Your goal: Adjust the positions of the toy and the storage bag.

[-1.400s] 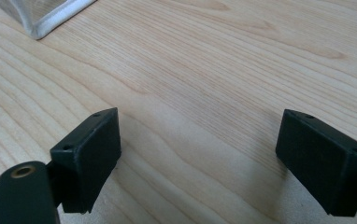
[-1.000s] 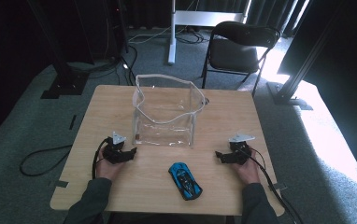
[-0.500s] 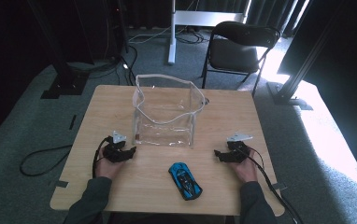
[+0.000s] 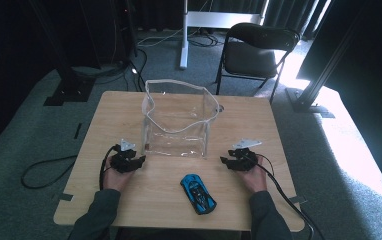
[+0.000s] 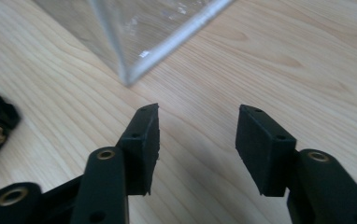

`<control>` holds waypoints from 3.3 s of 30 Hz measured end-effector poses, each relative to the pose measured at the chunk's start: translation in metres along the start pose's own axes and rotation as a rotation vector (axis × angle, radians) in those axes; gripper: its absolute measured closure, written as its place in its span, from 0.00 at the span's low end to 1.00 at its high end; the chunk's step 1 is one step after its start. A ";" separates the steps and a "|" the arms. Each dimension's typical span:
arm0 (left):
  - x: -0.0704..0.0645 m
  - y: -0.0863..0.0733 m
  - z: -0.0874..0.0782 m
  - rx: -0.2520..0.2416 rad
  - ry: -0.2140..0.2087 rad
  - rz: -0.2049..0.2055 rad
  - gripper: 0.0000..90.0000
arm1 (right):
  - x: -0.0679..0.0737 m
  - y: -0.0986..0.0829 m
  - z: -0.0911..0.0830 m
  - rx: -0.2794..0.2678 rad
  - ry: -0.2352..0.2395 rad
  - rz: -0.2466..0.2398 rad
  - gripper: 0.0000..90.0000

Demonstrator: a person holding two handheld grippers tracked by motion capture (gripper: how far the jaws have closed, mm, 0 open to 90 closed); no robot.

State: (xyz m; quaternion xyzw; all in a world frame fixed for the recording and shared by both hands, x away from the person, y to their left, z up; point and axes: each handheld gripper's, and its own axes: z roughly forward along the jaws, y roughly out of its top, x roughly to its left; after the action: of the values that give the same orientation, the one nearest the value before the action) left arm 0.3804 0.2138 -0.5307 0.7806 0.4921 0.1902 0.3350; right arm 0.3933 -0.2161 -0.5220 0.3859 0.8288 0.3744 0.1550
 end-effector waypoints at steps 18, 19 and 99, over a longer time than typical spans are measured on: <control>-0.003 0.007 0.002 -0.018 -0.026 0.021 0.67 | 0.027 0.037 0.013 -0.076 0.110 -0.073 0.77; -0.003 0.008 0.003 -0.021 -0.025 0.018 0.67 | 0.028 0.038 0.013 -0.079 0.112 -0.078 0.78; -0.167 -0.039 -0.035 0.111 -0.457 0.338 0.61 | 0.058 -0.030 -0.042 -0.028 0.028 -0.136 0.59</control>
State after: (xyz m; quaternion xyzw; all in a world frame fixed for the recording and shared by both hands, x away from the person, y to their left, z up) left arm 0.2590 0.0872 -0.5283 0.8913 0.2765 0.0353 0.3577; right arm 0.3171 -0.2056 -0.5142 0.3212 0.8498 0.3800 0.1740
